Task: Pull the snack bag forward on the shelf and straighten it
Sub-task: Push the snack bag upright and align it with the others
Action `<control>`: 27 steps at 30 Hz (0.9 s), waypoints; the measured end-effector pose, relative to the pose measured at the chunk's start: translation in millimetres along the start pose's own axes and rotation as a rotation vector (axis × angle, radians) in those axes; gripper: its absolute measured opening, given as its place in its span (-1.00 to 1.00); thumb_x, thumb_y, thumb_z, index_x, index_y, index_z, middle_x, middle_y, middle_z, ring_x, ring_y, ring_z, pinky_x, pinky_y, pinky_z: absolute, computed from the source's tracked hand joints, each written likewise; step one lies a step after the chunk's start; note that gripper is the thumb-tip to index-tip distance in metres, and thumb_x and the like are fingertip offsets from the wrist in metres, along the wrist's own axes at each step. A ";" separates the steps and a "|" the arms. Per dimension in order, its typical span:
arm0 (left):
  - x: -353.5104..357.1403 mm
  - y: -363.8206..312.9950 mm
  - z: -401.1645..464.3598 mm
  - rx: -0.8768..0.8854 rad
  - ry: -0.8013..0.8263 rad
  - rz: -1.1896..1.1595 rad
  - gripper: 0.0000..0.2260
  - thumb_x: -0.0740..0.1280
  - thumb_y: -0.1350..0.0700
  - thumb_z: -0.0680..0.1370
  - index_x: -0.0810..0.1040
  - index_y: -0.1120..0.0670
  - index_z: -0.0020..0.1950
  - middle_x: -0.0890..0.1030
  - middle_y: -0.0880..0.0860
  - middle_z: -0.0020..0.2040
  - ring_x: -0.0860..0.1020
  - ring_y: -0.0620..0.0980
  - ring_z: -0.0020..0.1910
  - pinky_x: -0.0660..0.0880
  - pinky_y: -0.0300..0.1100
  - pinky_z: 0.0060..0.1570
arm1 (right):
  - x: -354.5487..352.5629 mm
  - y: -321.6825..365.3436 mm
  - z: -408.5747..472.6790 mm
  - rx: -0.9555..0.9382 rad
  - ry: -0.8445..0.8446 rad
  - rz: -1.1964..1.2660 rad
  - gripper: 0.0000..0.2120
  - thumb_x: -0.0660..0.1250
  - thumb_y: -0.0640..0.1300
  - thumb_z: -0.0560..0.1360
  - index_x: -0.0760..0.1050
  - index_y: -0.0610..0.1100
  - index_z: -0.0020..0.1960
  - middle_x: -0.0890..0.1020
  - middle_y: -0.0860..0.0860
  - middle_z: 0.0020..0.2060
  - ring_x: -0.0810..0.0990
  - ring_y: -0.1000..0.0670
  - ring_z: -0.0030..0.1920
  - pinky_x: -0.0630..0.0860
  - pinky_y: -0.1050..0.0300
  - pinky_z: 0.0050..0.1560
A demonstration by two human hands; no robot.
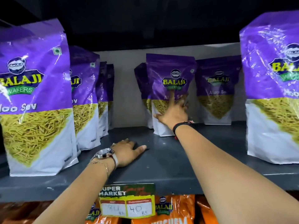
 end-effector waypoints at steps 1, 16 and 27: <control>0.6 0.2 0.9 0.002 -0.001 0.002 -0.44 0.00 -0.22 0.56 0.33 0.11 0.41 0.31 0.12 0.47 0.27 0.09 0.45 0.19 -0.05 0.45 | 3.2 -4.2 2.7 0.018 0.009 0.014 0.01 0.40 0.19 0.37 -0.25 0.04 0.51 -0.22 -0.31 0.48 -0.10 -0.38 0.47 0.22 -0.40 0.34; 5.9 6.1 3.9 -0.012 0.029 -0.007 -0.38 -0.02 -0.28 0.53 0.23 0.06 0.47 0.19 0.09 0.53 0.18 0.07 0.50 0.13 -0.08 0.47 | -3.3 -7.3 -4.8 0.031 -0.034 0.060 -0.10 0.46 0.04 0.36 -0.02 0.02 0.50 0.19 -0.32 0.35 0.31 -0.38 0.29 0.44 -0.15 0.20; 5.4 7.2 0.9 -0.041 0.053 -0.030 -0.36 -0.01 -0.29 0.52 0.18 0.06 0.49 0.14 0.10 0.55 0.14 0.08 0.51 0.11 -0.09 0.49 | -27.3 3.1 -32.3 -0.026 -0.023 -0.025 -0.05 0.49 0.11 0.30 -0.02 0.03 0.49 0.22 -0.25 0.30 0.39 -0.33 0.20 0.48 -0.08 0.09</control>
Point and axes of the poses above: each hand's wrist, its own z-axis towards the middle knuckle, its own x-axis out of the palm, y = z × x, the point moved 10 cm from there along z, towards the middle knuckle
